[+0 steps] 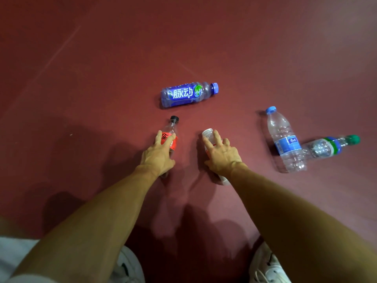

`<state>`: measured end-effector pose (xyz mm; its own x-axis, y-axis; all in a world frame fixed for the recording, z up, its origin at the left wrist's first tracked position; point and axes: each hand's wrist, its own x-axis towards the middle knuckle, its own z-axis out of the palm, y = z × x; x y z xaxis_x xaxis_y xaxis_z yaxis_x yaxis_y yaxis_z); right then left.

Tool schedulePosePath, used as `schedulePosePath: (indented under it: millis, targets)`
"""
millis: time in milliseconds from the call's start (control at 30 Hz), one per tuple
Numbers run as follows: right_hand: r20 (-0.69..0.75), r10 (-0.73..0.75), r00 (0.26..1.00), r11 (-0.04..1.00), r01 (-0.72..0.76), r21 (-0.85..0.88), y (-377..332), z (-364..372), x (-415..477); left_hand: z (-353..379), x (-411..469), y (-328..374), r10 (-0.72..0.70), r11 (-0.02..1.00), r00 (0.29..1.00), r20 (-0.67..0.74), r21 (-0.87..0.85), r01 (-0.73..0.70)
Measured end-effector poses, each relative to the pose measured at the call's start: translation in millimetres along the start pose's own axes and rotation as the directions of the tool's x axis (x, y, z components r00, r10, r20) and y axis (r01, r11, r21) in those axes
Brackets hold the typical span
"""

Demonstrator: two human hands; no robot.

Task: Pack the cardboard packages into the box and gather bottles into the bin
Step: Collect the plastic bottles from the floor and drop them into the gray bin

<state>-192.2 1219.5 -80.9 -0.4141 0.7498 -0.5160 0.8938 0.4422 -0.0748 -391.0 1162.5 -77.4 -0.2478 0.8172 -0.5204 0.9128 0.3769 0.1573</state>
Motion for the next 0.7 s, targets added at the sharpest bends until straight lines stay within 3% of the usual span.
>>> schedulePosePath:
  millis: [200,400,700]
  targets:
    - [0.034,0.026,0.999,1.0,-0.026,0.004,-3,-3,0,1,4,-7,-0.011,1.0,1.0,-0.014,-0.024,0.01]
    - [-0.057,0.048,0.997,0.998,-0.045,0.045,-6,11,-8,1,5,-3,-0.016,1.0,1.0,-0.011,-0.011,0.016]
    - [0.014,0.117,0.993,0.99,-0.118,0.078,0,-2,-22,-3,9,2,0.003,0.998,1.0,0.029,0.061,-0.004]
